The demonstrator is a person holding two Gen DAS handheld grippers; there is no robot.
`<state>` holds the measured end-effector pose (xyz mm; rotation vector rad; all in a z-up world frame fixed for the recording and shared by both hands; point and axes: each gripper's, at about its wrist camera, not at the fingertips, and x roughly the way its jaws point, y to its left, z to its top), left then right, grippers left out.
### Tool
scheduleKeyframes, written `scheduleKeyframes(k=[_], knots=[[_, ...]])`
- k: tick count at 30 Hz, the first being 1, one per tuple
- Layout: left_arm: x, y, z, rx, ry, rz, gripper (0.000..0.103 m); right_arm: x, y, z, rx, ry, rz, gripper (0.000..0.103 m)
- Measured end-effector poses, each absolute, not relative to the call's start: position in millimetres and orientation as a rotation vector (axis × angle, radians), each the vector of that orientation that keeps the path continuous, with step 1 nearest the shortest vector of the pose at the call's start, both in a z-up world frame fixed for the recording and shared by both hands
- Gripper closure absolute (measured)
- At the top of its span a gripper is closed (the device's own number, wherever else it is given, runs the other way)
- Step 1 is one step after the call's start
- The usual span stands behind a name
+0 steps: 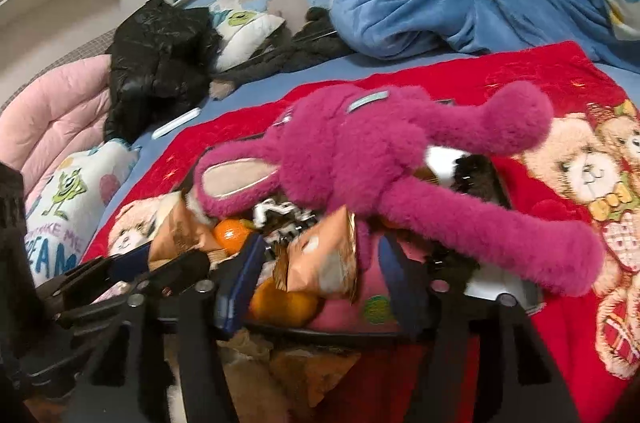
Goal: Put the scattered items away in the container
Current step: 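Open both grippers to drop the chocolate packets into the box, then lift both grippers up away from the box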
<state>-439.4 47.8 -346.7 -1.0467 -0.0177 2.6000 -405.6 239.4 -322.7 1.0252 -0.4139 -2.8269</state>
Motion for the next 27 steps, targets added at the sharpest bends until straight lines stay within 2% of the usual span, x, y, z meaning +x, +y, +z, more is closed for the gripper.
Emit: scheduleKeyframes(k=[2, 3, 8, 15, 21, 27], knots=[[-437, 54, -346, -1.039, -0.001, 2.573, 0.005, -405, 246, -323, 1.030, -0.451, -2.844, 0.036], [-434, 58, -345, -1.027, 0.013, 2.558, 0.000, -405, 249, -323, 1.031, -0.476, -2.848, 0.027], [-427, 70, -343, -1.014, 0.103, 2.601, 0.000, -404, 247, -319, 1.017, -0.464, -2.846, 0.013], [-429, 64, -341, -1.014, 0.068, 2.602, 0.000, -403, 243, -318, 1.007, -0.458, -2.833, 0.009], [-428, 70, -344, -1.015, 0.124, 2.614, 0.000, -403, 246, -318, 1.011, -0.471, -2.834, 0.008], [-428, 67, -343, -1.012, 0.094, 2.609, 0.000, -403, 243, -317, 1.007, -0.429, -2.843, 0.008]])
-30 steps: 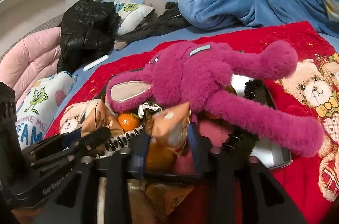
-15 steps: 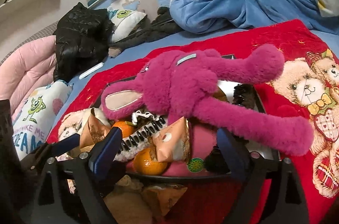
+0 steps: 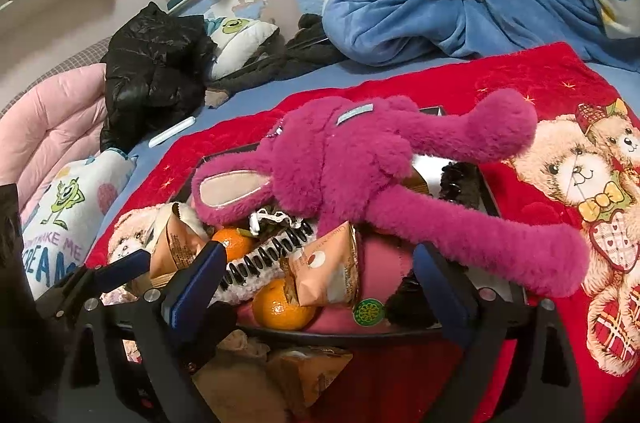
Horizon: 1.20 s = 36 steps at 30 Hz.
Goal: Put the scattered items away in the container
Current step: 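Lift both grippers up away from the box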
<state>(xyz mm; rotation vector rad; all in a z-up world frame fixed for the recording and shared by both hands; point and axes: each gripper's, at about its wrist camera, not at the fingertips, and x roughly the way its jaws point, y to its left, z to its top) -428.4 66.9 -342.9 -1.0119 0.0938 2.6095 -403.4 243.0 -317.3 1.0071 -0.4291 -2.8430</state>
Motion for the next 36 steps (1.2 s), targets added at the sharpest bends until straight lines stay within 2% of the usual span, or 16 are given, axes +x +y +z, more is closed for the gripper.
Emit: scheduleKeyframes(k=[4, 6, 11, 21, 26, 36], knots=[[-428, 66, -342, -1.009, 0.094, 2.615, 0.000, -402, 245, -318, 1.005, -0.441, -2.841, 0.005], [-428, 65, -339, -1.003, 0.103, 2.633, 0.000, -402, 244, -316, 1.001, -0.437, -2.834, 0.000], [-419, 52, -316, -0.927, 0.074, 2.700, 0.000, -399, 239, -306, 0.984, -0.423, -2.823, 0.000], [-391, 15, -261, -0.816, -0.055, 2.758, 0.000, -375, 228, -246, 0.876, -0.404, -2.846, 0.000], [-368, -5, -239, -0.823, 0.050, 2.799, 0.000, -354, 225, -209, 0.801, -0.361, -2.894, 0.000], [-310, -50, -213, -0.769, -0.040, 2.845, 0.000, -298, 206, -156, 0.694, -0.251, -2.927, 0.000]])
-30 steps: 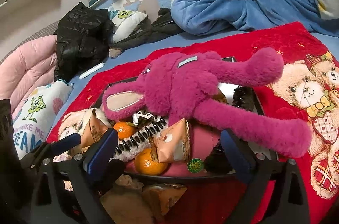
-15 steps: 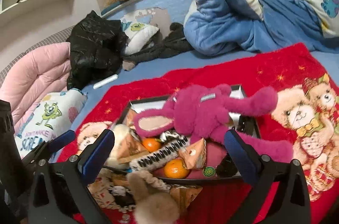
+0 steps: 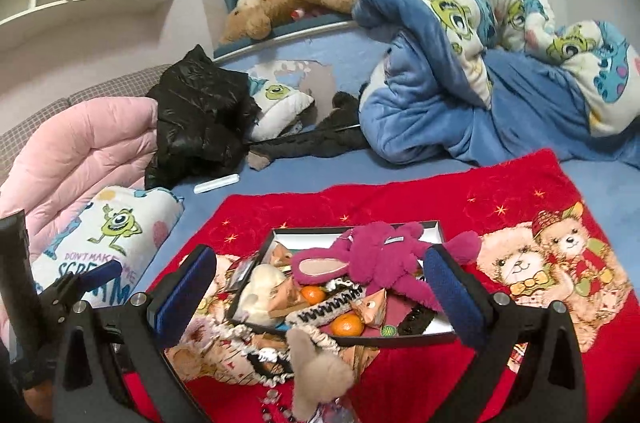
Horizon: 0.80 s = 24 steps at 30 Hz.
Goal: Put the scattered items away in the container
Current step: 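Lift both grippers up away from the box, then grasp the beige fluffy pom-pom with the right gripper while the left grasps the black lace scrunchie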
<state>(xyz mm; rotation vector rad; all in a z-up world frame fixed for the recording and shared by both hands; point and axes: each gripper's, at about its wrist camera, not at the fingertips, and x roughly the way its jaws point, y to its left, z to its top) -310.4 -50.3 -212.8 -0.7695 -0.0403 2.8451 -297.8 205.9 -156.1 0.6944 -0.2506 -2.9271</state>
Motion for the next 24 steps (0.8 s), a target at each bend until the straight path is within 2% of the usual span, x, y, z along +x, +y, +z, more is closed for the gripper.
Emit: scheduleKeyframes(k=[8, 24], knots=[[-301, -67, -241, -0.798, -0.019, 2.852, 0.000, -270, 199, -164, 0.625, -0.318, -2.906, 0.000], [-328, -44, -289, -0.877, 0.073, 2.788, 0.000, -288, 210, -198, 0.676, -0.387, -2.924, 0.000]])
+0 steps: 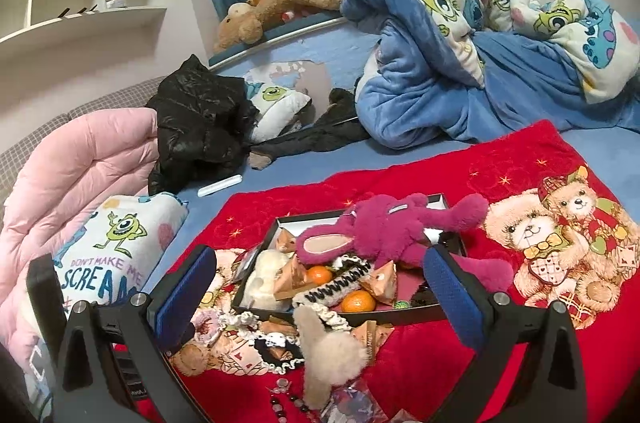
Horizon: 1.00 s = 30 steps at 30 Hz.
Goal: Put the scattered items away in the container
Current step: 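Grasp the beige fluffy pom-pom with the right gripper while the left grasps the black lace scrunchie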
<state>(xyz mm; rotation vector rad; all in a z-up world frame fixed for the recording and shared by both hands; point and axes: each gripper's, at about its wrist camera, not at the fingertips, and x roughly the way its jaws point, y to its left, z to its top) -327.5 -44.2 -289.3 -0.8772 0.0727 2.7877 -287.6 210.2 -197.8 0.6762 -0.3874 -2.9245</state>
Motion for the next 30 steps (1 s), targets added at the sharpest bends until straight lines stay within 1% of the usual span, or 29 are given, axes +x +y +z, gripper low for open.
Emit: scheduleKeyframes(k=[6, 10, 13, 18, 27, 29, 30], knots=[[-334, -35, -306, -0.911, 0.108, 2.773, 0.000, -297, 221, -220, 0.754, -0.389, -2.926, 0.000], [-344, -24, -330, -1.006, 0.134, 2.730, 0.000, -306, 222, -243, 0.814, -0.398, -2.897, 0.000], [-348, -12, -346, -1.054, 0.193, 2.719, 0.000, -317, 217, -263, 0.912, -0.398, -2.834, 0.000], [-358, -6, -361, -1.109, 0.174, 2.692, 0.000, -330, 199, -293, 1.108, -0.315, -2.716, 0.000], [-374, -11, -374, -1.203, 0.157, 2.673, 0.000, -336, 202, -312, 1.165, -0.482, -2.593, 0.000], [-374, -10, -377, -1.213, 0.163, 2.664, 0.000, -337, 200, -315, 1.184, -0.482, -2.590, 0.000], [-374, -9, -379, -1.212, 0.165, 2.660, 0.000, -338, 198, -317, 1.201, -0.475, -2.588, 0.002]])
